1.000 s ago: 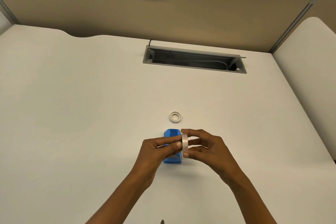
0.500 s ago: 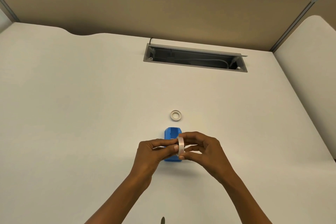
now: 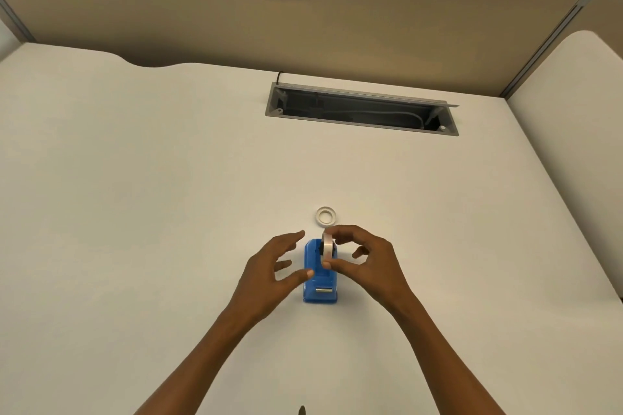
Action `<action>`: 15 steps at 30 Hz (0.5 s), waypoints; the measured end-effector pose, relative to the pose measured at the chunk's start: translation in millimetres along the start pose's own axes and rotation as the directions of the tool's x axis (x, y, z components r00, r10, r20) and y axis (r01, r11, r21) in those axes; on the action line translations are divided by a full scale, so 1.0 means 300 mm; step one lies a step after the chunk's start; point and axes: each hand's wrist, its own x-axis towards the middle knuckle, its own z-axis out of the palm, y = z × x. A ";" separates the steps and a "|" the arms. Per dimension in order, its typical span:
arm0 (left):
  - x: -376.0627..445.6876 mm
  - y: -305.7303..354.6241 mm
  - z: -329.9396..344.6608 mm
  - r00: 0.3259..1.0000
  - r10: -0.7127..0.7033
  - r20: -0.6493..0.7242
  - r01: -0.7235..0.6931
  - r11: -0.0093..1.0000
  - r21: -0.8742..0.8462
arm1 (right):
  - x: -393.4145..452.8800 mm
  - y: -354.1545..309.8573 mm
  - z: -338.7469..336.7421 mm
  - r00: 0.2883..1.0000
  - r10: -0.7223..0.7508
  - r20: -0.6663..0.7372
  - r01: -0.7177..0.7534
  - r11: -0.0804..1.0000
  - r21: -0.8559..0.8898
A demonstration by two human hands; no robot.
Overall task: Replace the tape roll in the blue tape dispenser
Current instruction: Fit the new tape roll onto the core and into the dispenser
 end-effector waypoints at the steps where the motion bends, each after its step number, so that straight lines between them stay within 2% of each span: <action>1: 0.002 -0.005 -0.003 0.999 -0.012 0.032 0.011 1.000 0.023 | 0.005 0.004 0.005 1.000 -0.002 -0.003 0.001 1.000 -0.009; 6: 0.008 -0.035 0.011 0.984 -0.061 0.168 0.026 0.979 0.204 | 0.027 0.031 0.022 1.000 0.023 -0.001 -0.023 0.999 -0.036; 10: 0.013 -0.051 0.035 0.973 -0.070 0.222 0.015 0.970 0.242 | 0.036 0.053 0.024 0.999 0.032 0.014 -0.031 0.998 -0.059; 15: 0.021 -0.063 0.046 0.973 -0.076 0.220 0.021 0.970 0.244 | 0.043 0.062 0.024 0.999 0.009 0.036 -0.007 0.999 -0.047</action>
